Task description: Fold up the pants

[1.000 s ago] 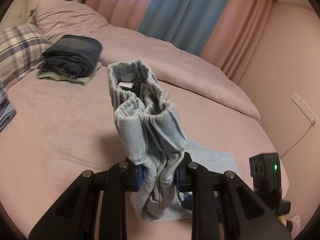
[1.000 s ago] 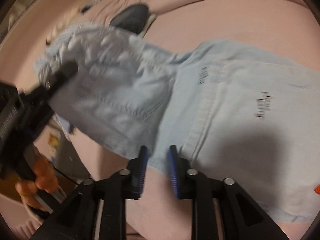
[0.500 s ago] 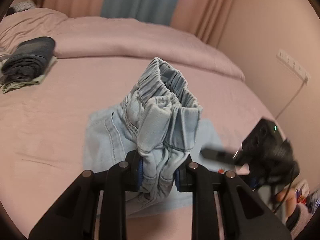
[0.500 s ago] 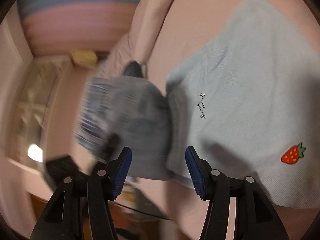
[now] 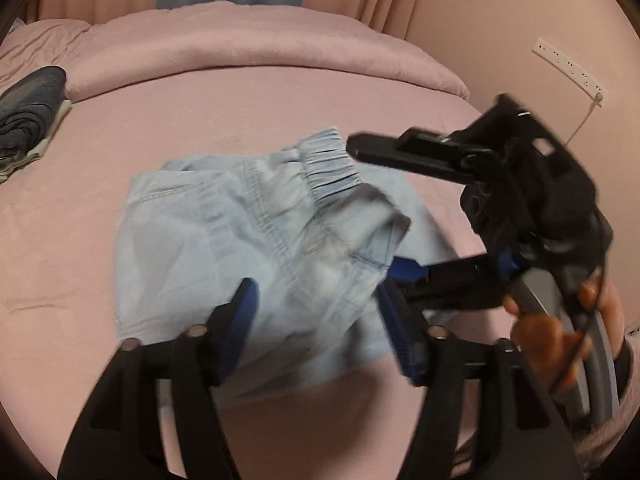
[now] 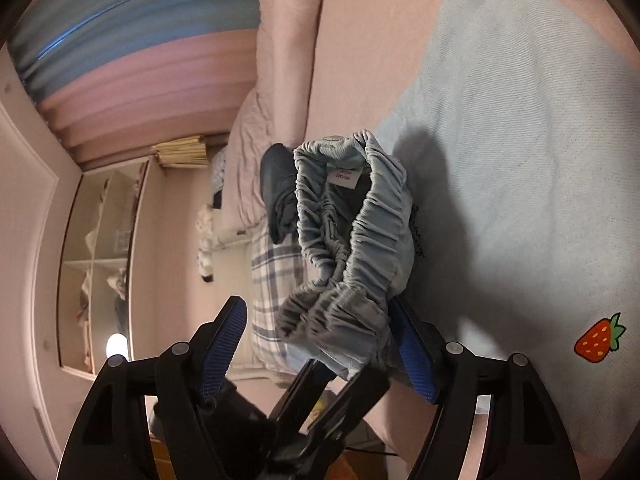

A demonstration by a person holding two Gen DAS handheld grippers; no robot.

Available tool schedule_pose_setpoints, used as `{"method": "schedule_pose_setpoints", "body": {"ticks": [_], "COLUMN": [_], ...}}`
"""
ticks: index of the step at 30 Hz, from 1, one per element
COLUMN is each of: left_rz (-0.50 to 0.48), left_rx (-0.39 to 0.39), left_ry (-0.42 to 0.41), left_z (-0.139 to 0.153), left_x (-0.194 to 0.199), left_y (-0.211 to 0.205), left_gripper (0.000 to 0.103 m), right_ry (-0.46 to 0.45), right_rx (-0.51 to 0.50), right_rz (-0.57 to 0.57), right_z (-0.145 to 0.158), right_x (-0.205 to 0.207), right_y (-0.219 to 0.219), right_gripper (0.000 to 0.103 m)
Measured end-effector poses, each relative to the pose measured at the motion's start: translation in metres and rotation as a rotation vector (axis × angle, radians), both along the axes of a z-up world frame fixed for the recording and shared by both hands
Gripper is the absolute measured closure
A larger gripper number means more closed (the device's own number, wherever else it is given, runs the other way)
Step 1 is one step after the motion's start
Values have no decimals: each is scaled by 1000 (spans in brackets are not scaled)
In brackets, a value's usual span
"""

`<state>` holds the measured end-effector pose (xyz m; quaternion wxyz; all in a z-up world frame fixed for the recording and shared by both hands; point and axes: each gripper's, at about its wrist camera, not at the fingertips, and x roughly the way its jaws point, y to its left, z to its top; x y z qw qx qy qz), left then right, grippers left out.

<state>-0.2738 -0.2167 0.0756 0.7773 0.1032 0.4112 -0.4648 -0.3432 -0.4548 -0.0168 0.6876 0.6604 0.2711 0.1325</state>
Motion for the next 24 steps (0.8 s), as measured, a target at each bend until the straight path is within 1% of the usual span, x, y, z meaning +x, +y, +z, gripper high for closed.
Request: {"method": "schedule_pose_setpoints", "body": {"ticks": [1, 2, 3, 5, 6, 7, 8, 9, 11, 12, 13, 16, 19, 22, 24], "left_rz": [9, 13, 27, 75, 99, 134, 156, 182, 230, 249, 264, 279, 278, 274, 265], "left_rx": [-12, -31, -58, -56, -50, -47, -47, -49, -60, -63, -65, -68, -69, -67, -64], "left_ry": [7, 24, 54, 67, 65, 70, 78, 93, 132, 145, 152, 153, 150, 157, 161], "left_z": [1, 2, 2, 2, 0, -2, -4, -6, -11, -13, -15, -16, -14, -15, -16], "left_x": [-1, -1, 3, 8, 9, 14, 18, 22, 29, 33, 35, 36, 37, 38, 41], "left_y": [9, 18, 32, 50, 58, 70, 76, 84, 97, 100, 101, 105, 104, 102, 98], "left_gripper": [25, 25, 24, 24, 24, 24, 24, 24, 24, 24, 24, 24, 24, 24, 24], "right_ry": [24, 34, 58, 96, 123, 143, 166, 190, 197, 195, 173, 117, 90, 101, 133], "right_rx": [-37, -59, -108, -184, -259, -314, -373, -448, -528, -566, -598, -626, -658, -680, -666], "right_rz": [-9, -12, -5, -3, 8, 15, 24, 40, 53, 56, 54, 29, -38, -77, -89], "right_z": [4, 8, 11, 15, 20, 23, 25, 29, 32, 34, 38, 55, 73, 76, 68], "right_x": [1, -4, -2, -1, 2, 6, 9, 13, 17, 17, 13, -2, -24, -40, -48], "right_y": [-1, -3, -2, -1, 3, 6, 8, 12, 15, 16, 16, 8, -12, -27, -36], "right_gripper": [29, 29, 29, 30, 34, 42, 46, 58, 64, 69, 71, 72, 72, 72, 72]}}
